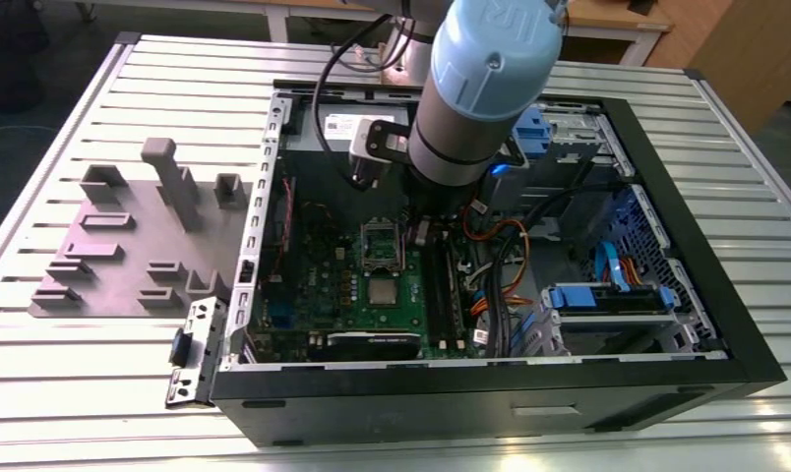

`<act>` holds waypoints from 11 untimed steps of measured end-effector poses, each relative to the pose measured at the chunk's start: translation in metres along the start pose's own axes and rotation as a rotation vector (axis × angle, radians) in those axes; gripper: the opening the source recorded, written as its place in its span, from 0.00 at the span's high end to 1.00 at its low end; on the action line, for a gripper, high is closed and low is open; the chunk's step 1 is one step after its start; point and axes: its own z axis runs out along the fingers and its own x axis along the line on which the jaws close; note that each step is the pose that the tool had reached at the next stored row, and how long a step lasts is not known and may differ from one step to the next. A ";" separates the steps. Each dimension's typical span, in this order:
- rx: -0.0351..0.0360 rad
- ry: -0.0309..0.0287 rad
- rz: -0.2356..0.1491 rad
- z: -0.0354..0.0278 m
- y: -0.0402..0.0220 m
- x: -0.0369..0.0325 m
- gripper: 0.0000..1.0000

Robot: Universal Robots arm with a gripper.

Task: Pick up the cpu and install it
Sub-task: 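Close the cpu cover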

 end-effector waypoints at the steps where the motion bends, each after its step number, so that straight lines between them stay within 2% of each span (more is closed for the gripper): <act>1: 0.0004 -0.0001 0.002 -0.0002 0.0000 0.0000 0.89; 6: 0.0009 -0.0003 0.004 -0.0043 0.0004 -0.0011 0.89; 11: 0.0013 -0.0008 0.005 -0.0045 0.0005 -0.0011 0.89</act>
